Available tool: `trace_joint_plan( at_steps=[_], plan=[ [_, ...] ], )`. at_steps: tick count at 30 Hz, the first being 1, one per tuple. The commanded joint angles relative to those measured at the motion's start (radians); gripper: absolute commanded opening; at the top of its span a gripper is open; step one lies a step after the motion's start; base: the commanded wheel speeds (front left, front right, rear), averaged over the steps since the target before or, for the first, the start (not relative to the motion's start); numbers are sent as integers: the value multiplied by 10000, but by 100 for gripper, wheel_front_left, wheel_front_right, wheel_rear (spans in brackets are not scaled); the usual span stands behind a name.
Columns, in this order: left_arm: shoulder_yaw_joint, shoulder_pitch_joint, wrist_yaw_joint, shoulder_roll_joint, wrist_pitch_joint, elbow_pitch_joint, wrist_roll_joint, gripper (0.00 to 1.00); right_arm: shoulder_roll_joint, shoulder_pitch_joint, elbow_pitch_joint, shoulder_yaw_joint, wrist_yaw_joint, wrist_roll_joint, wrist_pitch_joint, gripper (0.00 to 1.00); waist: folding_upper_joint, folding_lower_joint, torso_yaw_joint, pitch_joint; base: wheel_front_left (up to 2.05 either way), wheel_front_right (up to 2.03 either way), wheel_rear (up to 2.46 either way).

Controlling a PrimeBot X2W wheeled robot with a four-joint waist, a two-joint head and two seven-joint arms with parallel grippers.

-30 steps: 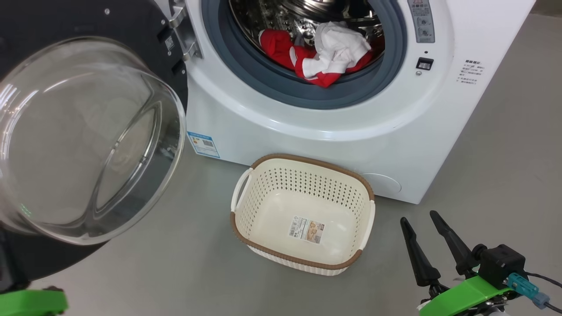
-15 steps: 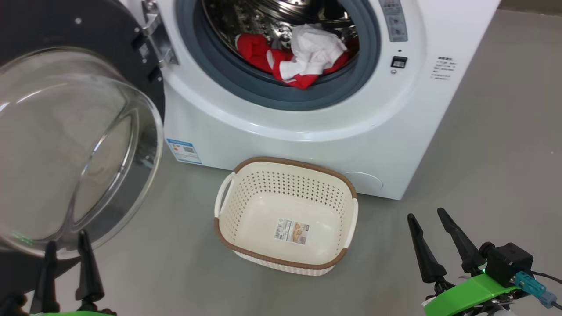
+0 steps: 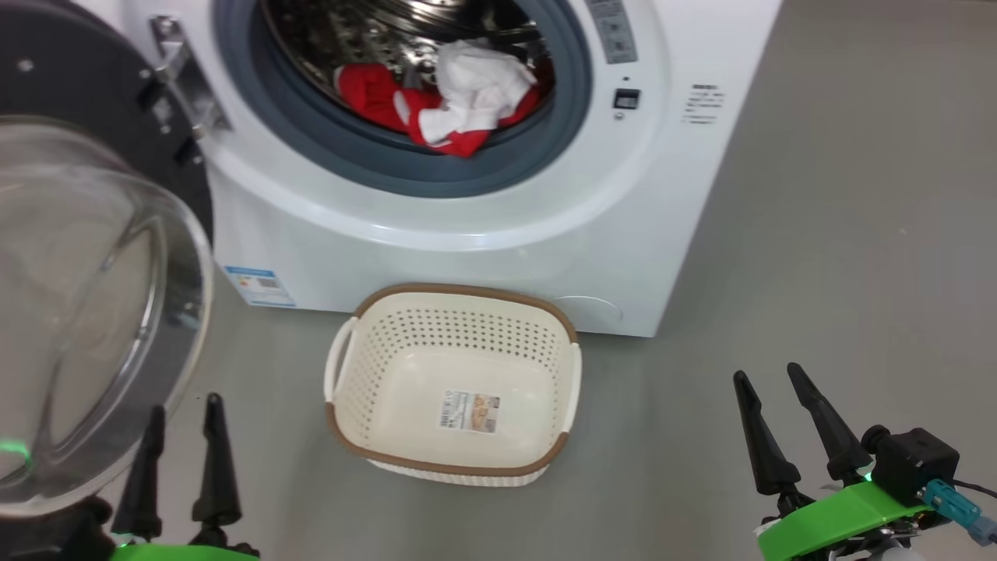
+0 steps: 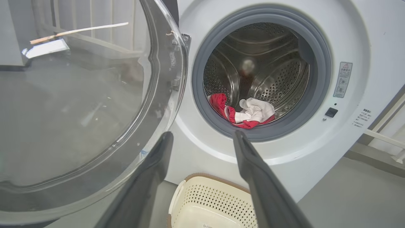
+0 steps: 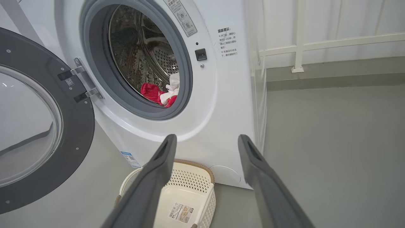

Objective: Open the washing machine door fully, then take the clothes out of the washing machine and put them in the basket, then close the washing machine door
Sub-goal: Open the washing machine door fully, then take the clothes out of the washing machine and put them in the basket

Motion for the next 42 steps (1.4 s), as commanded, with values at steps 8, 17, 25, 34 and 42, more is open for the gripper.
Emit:
trace_joint_plan(
  at_steps=[8,17,25,34,42],
  plan=[
    [-183,83,8,272,-40,-353,291,100,1,-228,-340,-49,75,70,-93,100,-1,0,-820,55,0,0,0],
    [-857,168,8,419,-40,-480,312,100,46,-167,-381,-217,75,65,-93,100,-1,0,-1426,40,0,0,0],
    [-1147,212,8,472,-40,-549,369,100,59,-145,-444,-365,75,51,-93,100,-1,0,-1805,38,0,0,0],
    [-1158,128,8,492,-40,-569,558,100,75,-132,-477,-523,75,38,-93,100,-1,0,-1950,99,0,0,0],
    [-1079,64,8,484,-40,-539,606,100,91,-129,-500,-589,75,26,-93,100,-1,0,-1922,114,0,0,0]
  ],
)
